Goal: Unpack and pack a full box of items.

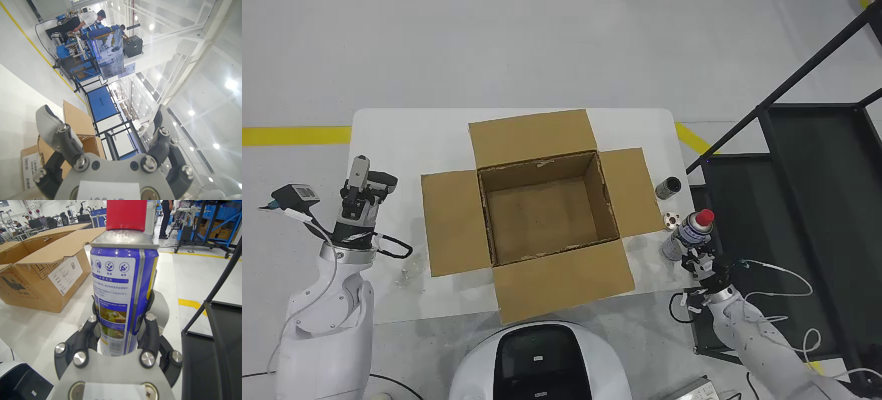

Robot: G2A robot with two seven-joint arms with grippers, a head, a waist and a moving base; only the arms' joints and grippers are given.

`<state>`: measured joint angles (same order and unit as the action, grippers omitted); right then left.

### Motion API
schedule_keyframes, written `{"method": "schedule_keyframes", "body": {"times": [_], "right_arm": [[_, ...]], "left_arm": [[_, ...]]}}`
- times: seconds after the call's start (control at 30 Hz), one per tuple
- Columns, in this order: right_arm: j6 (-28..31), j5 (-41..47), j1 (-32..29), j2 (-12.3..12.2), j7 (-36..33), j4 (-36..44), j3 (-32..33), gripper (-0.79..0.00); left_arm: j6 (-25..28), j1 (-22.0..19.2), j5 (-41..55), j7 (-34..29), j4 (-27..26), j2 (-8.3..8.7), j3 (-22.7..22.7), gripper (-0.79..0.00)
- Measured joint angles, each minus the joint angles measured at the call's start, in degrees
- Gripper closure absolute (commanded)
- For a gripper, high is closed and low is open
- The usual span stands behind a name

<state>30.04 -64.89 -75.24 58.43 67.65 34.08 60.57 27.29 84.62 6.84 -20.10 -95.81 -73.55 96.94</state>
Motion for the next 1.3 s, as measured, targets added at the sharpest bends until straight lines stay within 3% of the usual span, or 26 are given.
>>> {"method": "schedule_keyframes", "body": {"times": [0.47, 0.87, 0.9, 0.97, 1.0, 1.03, 1.07, 1.3], "right_arm": [[-1.78, 3.24, 1.5, 1.57, -4.77, -1.08, 1.04, 0.0], [-1.35, 2.84, 3.46, 3.42, -3.66, -5.89, 0.01, 0.0], [-1.32, 2.75, 3.52, 3.54, -3.46, -6.21, -0.07, -0.08], [-1.14, 2.64, 3.59, 3.81, -3.0, -6.87, -0.22, -0.345], [-1.07, 2.54, 3.6, 3.92, -2.82, -7.11, -0.3, -0.508], [-0.96, 2.42, 3.61, 4.06, -2.6, -7.42, -0.39, -0.73], [-0.89, 2.36, 3.62, 4.17, -2.44, -7.64, -0.45, -0.785], [-0.22, 1.9, 3.3, 4.73, -0.57, -8.73, -0.59, -0.785]], "left_arm": [[0.0, 0.0, 0.0, 0.0, 0.0, 0.0, 0.0, -0.785], [0.0, 0.0, 0.0, 0.0, 0.0, 0.0, 0.0, -0.785], [0.0, 0.0, 0.0, 0.0, 0.0, 0.0, 0.0, -0.785], [0.0, 0.0, 0.0, 0.0, 0.0, 0.0, 0.0, -0.785], [0.0, 0.0, 0.0, 0.0, 0.0, 0.0, 0.0, -0.785], [0.0, 0.0, 0.0, 0.0, 0.0, 0.0, 0.0, -0.785], [0.0, 0.0, 0.0, 0.0, 0.0, 0.0, 0.0, -0.785], [0.0, 0.0, 0.0, 0.0, 0.0, 0.0, 0.0, -0.785]]}}
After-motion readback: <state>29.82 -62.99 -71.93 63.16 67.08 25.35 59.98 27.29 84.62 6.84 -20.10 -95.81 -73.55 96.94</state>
